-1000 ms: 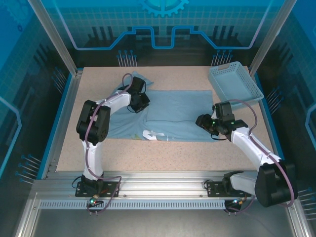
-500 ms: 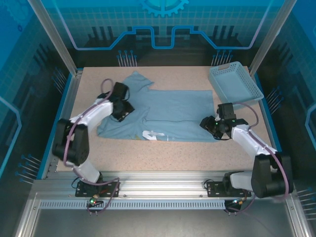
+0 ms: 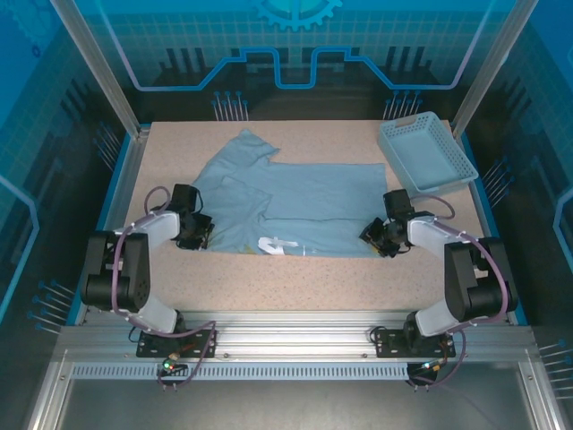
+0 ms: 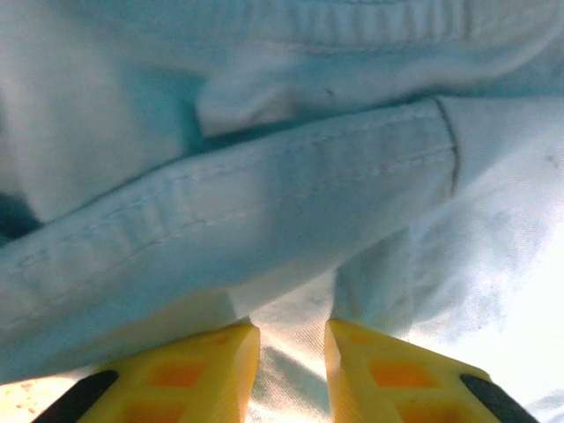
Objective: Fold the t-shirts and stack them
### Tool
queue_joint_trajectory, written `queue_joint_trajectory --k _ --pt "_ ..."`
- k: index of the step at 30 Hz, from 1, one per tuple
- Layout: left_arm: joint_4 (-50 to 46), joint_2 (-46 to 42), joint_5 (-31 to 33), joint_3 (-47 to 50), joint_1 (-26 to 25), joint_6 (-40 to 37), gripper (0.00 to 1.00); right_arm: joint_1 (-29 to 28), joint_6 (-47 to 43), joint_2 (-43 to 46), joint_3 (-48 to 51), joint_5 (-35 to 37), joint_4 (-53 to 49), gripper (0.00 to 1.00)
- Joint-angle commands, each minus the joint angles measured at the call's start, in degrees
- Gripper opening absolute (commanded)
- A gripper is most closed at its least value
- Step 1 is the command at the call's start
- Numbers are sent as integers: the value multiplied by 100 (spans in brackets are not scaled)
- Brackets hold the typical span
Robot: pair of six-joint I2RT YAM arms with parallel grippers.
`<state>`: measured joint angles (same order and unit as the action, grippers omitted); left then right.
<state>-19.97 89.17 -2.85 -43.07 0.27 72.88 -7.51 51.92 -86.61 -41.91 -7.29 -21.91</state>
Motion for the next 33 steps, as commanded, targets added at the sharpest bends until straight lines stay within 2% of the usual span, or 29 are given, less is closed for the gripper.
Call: queue_joint_trajectory --k 1,4,7,12,17,21,30,33 --pt "-271 88 83 538 43 661 28 -53 241 -295 -216 299 -437 39" --pt "-273 -216 53 850 43 1029 26 -54 331 -452 -513 482 -1042 38" --pt "-14 -604 41 1182 43 1324 26 -60 441 -430 -532 383 -1019 37" --pt "-280 -576 102 839 43 697 27 -51 495 -448 -513 316 -827 37" --pt "57 -502 -10 870 39 499 28 -44 471 -573 -574 272 -787 36" --pt "-108 -374 -39 532 -12 126 29 -76 374 -553 -655 332 -899 36" --pt "-267 -87 -81 -68 -27 107 29 -353 507 -314 -719 557 -1061 35" --pt "-642 -67 147 -276 -24 164 29 -465 582 -169 -735 689 -1131 35"
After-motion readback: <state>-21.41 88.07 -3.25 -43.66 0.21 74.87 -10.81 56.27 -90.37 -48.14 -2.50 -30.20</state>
